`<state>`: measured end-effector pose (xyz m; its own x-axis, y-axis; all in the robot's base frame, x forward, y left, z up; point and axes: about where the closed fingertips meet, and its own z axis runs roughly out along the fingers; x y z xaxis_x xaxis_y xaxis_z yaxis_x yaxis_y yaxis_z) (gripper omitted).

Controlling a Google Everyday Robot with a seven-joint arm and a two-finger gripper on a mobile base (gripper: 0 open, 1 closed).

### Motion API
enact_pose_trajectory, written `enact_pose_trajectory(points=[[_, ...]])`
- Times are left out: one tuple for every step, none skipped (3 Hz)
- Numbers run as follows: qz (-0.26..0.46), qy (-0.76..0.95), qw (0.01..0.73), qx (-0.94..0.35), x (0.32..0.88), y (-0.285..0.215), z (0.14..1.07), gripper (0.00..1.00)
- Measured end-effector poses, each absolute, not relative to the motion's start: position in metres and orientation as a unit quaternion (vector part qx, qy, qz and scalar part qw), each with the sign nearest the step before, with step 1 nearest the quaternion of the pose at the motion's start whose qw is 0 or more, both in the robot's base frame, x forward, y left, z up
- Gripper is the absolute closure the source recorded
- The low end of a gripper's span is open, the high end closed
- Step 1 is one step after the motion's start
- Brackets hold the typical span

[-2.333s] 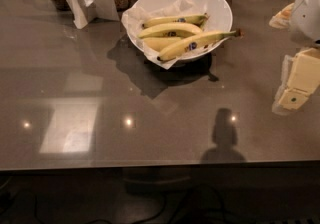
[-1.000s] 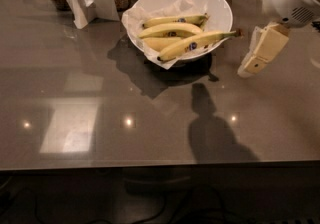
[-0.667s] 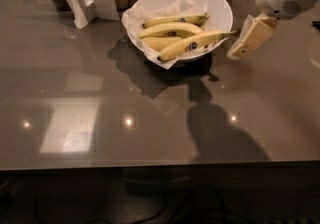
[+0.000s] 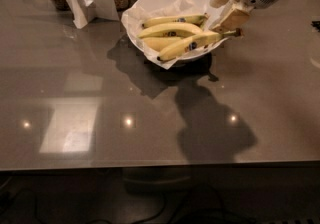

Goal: Pick banana from white bowl

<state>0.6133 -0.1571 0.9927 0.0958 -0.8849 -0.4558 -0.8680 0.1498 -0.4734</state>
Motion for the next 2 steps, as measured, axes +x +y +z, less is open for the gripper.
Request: enact_pose_trajectory(points=[[-0.001, 0.662, 0.345, -0.666, 0.626, -0.136, 0.984, 0.47], [0.010, 0.653, 0.335, -0.679, 0.630, -0.118, 0.973, 0.46]])
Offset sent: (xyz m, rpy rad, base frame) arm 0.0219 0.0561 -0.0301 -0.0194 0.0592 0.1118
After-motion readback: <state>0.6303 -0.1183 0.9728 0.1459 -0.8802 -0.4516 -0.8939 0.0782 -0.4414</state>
